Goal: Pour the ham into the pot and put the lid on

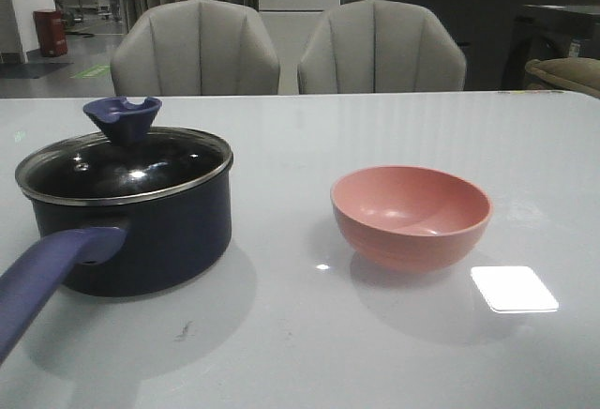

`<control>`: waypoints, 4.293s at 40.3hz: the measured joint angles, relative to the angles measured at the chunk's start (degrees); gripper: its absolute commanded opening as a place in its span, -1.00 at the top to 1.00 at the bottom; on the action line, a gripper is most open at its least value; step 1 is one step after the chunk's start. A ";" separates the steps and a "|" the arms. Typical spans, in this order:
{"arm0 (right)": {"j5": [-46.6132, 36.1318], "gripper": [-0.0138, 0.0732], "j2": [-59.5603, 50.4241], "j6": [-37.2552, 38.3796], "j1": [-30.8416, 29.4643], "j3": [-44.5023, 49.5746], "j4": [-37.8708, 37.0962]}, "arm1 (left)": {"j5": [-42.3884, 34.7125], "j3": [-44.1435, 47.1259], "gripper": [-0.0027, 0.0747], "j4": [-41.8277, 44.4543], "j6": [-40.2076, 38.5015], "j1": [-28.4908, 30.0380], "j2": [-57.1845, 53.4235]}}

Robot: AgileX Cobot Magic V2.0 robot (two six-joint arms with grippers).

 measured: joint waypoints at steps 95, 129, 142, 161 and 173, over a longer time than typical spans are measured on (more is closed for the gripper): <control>0.00 0.32 -0.10 0.00 0.00 0.00 0.00 | -37.97 45.76 0.62 2.05 0.00 17.53 -41.14; 0.00 0.32 -0.10 0.00 0.00 0.00 0.00 | -37.97 45.76 0.62 2.26 0.00 17.53 -41.14; 0.88 0.32 -4.55 -0.59 -1.41 0.37 -2.33 | -37.97 45.76 0.62 2.26 0.00 17.53 -41.14; 7.37 0.32 -24.02 21.63 -16.42 6.39 -27.96 | -37.97 45.76 0.62 2.26 0.00 17.53 -41.14; 5.65 0.32 -27.33 25.07 -16.81 13.30 -29.23 | -37.97 45.76 0.62 2.26 0.00 17.53 -41.14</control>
